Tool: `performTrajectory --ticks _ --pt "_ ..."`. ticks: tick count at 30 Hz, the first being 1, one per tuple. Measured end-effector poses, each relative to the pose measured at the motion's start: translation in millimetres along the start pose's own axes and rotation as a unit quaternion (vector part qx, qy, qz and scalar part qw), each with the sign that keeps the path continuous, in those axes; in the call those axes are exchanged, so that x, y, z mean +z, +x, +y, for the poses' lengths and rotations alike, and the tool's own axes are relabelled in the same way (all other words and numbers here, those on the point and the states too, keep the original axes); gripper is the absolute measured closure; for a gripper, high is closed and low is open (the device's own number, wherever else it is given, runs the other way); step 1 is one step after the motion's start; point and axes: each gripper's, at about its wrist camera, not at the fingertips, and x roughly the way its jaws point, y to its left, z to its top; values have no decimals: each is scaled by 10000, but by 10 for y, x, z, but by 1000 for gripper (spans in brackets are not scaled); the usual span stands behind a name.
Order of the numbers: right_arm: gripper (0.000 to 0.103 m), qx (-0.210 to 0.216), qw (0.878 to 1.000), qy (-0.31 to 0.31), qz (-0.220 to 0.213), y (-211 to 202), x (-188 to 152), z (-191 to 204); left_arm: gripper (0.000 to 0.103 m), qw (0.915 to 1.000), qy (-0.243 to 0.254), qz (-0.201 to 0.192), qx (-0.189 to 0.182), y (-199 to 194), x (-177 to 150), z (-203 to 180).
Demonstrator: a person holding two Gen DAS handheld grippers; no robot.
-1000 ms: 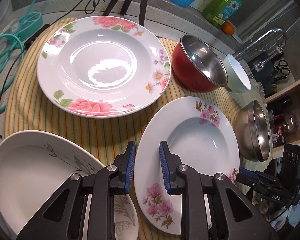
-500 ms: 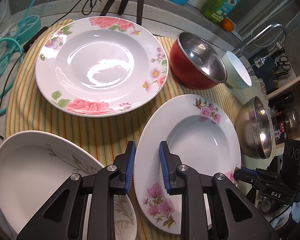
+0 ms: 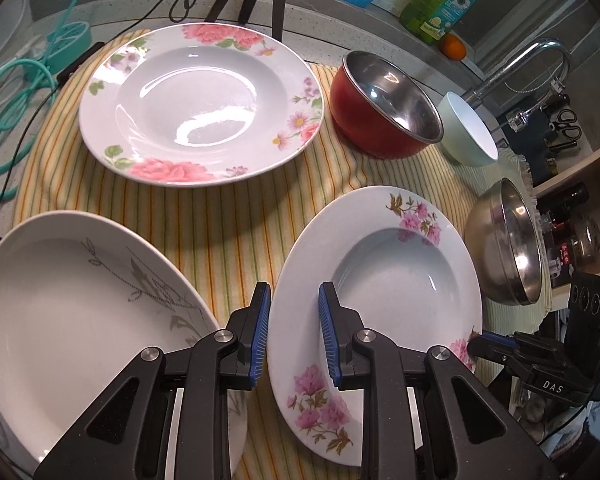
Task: Organize plates and bowls
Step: 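Close the right gripper on the pink-flower plate rim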
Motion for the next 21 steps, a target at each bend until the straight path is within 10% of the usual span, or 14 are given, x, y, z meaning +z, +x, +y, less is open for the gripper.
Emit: performTrajectory --ticks 21 --pt "84 21 9993 -315 206 208 168 91 81 9995 -297 -79 58 -83 -411 -91"
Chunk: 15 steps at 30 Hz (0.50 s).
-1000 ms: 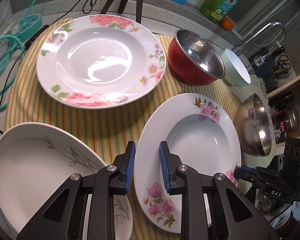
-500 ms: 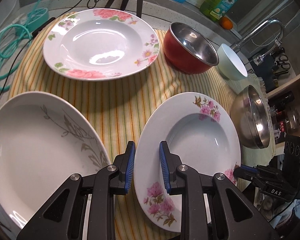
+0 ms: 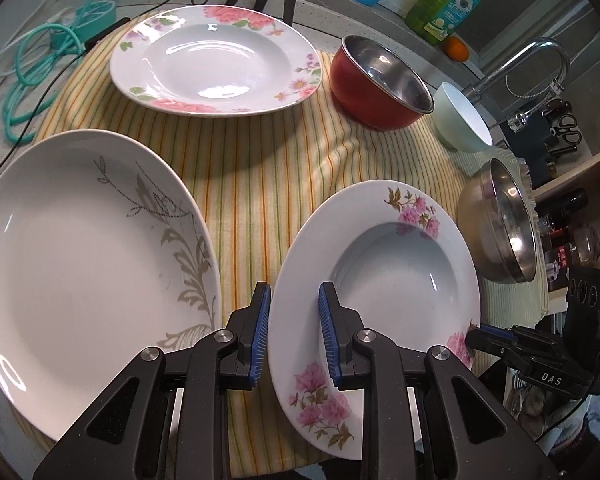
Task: Organize plates and bowls
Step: 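Close the right gripper on the pink-flower plate rim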
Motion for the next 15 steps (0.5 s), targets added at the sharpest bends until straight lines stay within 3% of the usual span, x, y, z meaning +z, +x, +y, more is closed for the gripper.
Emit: performTrajectory --ticks 15 --pt "84 -44 9999 -116 -18 49 35 12 81 10000 -45 -13 17 -33 -104 1"
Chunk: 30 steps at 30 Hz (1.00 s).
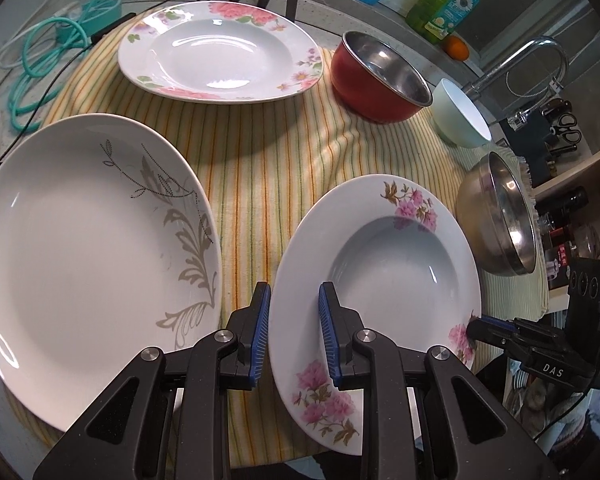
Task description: Organize plates and bowls
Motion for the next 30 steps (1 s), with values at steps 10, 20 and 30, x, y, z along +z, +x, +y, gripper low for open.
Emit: performTrajectory --ticks 10,20,30 --pt "81 -191 9996 -185 -1 -24 -9 33 81 10000 21 17 -9 -9 -8 -2" --pt "56 -361 9982 -317 -357 -277 3 71 72 9999 54 -136 -32 -176 26 7" --pt "56 -20 9963 -310 -798 -452 264 309 72 9988 -22 -477 -64 -440 248 218"
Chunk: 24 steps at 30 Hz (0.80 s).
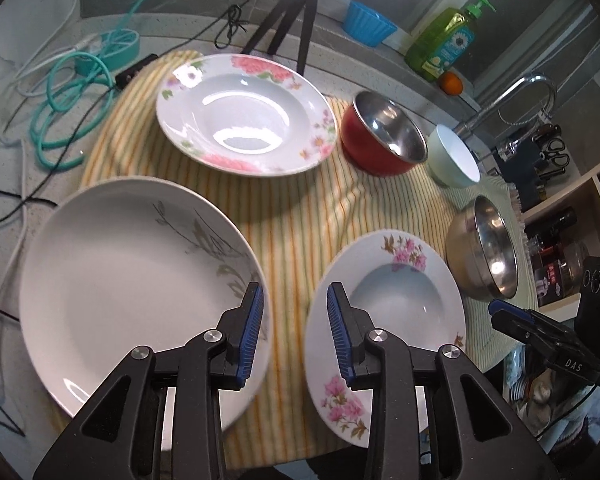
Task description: Organize plates and bowls
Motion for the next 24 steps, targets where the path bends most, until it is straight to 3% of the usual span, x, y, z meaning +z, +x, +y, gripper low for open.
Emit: performTrajectory --ticks 7,12,24 --pt "55 140 9997 -37 -192 219 368 339 72 9998 -14 -179 74 -106 326 316" --pt "43 213 9995 79 -216 422 612 457 54 9995 41 -257 174 -65 665 580" --pt "43 149 9992 354 122 1047 1045 521 54 9996 94 -80 243 373 1296 933"
